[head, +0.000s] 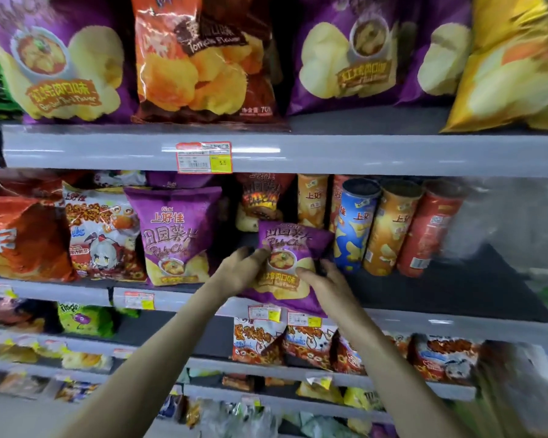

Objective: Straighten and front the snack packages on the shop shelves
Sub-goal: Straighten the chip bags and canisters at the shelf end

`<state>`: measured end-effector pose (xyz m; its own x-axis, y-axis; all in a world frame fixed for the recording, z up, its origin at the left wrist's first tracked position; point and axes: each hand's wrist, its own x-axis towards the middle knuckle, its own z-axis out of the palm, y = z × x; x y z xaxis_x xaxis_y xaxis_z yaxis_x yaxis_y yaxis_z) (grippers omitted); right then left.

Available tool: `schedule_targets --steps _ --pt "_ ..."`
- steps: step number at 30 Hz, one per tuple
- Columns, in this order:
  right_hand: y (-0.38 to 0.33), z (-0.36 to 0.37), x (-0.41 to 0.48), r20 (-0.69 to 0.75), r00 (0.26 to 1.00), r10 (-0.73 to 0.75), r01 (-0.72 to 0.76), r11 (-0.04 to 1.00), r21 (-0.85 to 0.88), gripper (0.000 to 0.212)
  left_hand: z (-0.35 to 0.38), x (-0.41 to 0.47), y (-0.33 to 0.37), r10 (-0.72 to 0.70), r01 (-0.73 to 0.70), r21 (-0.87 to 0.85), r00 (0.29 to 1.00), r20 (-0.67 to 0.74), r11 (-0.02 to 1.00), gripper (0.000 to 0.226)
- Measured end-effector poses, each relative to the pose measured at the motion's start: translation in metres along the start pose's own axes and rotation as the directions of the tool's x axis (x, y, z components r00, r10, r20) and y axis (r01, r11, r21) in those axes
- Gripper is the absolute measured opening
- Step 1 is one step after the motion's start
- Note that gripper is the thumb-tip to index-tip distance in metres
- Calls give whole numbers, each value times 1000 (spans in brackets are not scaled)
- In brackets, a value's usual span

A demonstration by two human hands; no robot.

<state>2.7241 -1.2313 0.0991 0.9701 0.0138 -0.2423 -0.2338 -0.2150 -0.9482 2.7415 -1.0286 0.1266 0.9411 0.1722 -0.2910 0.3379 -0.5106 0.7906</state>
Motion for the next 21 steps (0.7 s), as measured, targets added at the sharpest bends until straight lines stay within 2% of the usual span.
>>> schedule_targets --steps 2,4,6,7,10,14,16,18,21 --pt "7 4 8 6 1000 30 -30 994 106 92 4 8 -3 -5 9 -78 999 50 997 73" --pt "-3 8 -1 24 999 22 -26 984 177 72 3 9 -6 18 -13 -120 999 40 993 82" --pt "-6 11 -6 13 1000 -11 8 978 210 53 -4 2 -6 17 -15 -120 1000 15 993 80" --pt "-7 12 -9 3 1000 -18 17 975 221 54 -9 -1 -8 4 -4 -122 1000 4 993 80" --pt "-11 16 -20 5 1000 -20 17 963 269 80 -22 -22 -14 -17 14 -201 1000 -15 980 88" --pt "-5 19 -51 45 994 -95 82 970 228 90 -28 -64 -30 31 6 -432 996 79 902 60" --pt "4 18 -69 66 988 -137 123 976 180 93 -31 -83 -41 59 10 -489 990 125 872 51" --pt "11 15 -87 60 982 -182 172 975 141 91 -36 -93 -52 143 -43 -541 979 145 840 63" --pt "14 8 -110 26 964 -266 262 958 114 94 -37 -103 -62 295 -184 -521 946 137 833 81"
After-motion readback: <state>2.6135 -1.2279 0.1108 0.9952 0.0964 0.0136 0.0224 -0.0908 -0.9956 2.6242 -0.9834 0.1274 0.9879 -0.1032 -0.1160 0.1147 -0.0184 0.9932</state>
